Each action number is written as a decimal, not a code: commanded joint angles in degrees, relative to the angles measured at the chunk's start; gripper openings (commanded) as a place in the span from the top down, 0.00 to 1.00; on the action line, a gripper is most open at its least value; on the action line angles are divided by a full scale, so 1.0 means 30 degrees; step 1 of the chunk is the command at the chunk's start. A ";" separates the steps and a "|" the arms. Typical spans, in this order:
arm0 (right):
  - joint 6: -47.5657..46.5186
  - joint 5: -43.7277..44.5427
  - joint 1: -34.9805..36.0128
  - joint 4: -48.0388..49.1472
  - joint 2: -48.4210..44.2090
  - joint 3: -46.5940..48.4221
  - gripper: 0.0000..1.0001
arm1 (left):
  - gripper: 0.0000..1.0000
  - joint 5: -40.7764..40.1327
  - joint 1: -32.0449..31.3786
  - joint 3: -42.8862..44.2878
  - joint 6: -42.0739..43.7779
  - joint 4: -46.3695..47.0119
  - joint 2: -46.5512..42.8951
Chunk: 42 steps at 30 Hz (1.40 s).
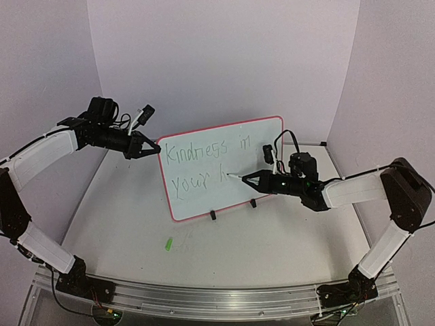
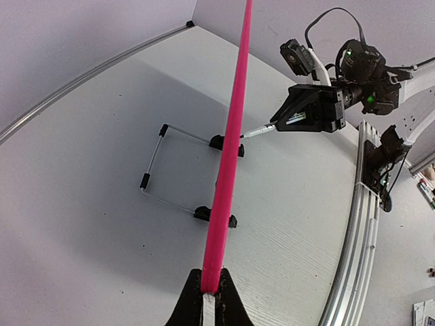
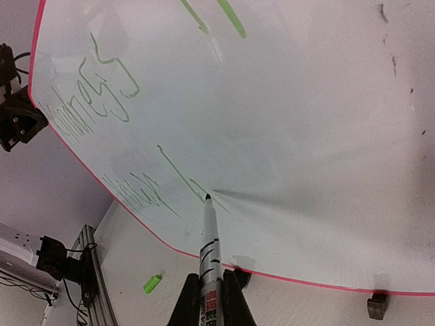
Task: Write a sentence on the whiteboard
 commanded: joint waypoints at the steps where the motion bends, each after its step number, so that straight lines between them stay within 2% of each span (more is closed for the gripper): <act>1: 0.0162 0.0444 -0.0226 0.0551 0.0383 0.0640 1.00 | 1.00 0.0411 -0.0266 0.0078 0.0170 -0.0023 -0.0284; 22: 0.0128 0.0981 -0.0633 0.0581 -0.1007 0.0102 1.00 | 1.00 0.0371 -0.0307 0.0108 0.0175 -0.0081 -0.0418; 42: 0.0162 -0.0584 -0.0633 0.0669 0.0738 0.1069 1.00 | 1.00 0.0306 -0.0294 0.0107 0.0205 -0.0067 -0.0344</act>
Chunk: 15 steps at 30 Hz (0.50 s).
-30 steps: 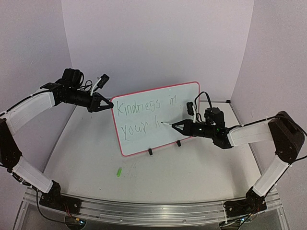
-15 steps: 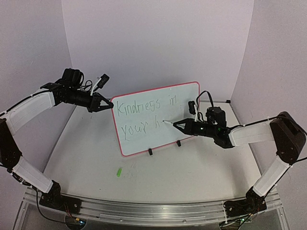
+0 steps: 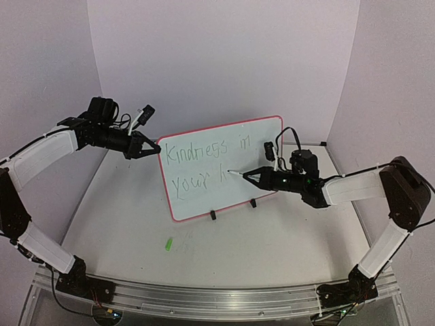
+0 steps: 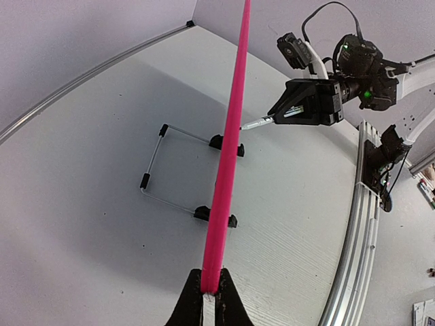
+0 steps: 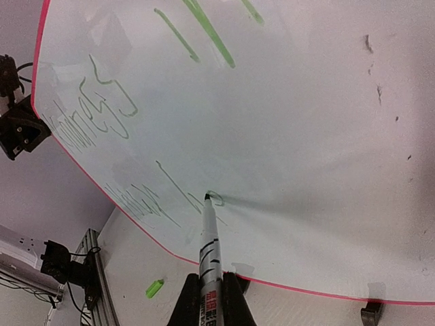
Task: Write a sentence on the whiteboard
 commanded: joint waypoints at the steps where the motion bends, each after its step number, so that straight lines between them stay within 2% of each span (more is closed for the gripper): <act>1: 0.0058 0.0039 -0.0098 0.0640 0.0560 0.0521 1.00 | 1.00 0.0324 -0.0272 0.0107 0.0209 -0.0059 -0.0342; 15: 0.0136 0.0608 -0.0102 0.0640 0.0430 -0.0561 1.00 | 1.00 0.0330 -0.0291 0.0107 0.0248 -0.0084 -0.0367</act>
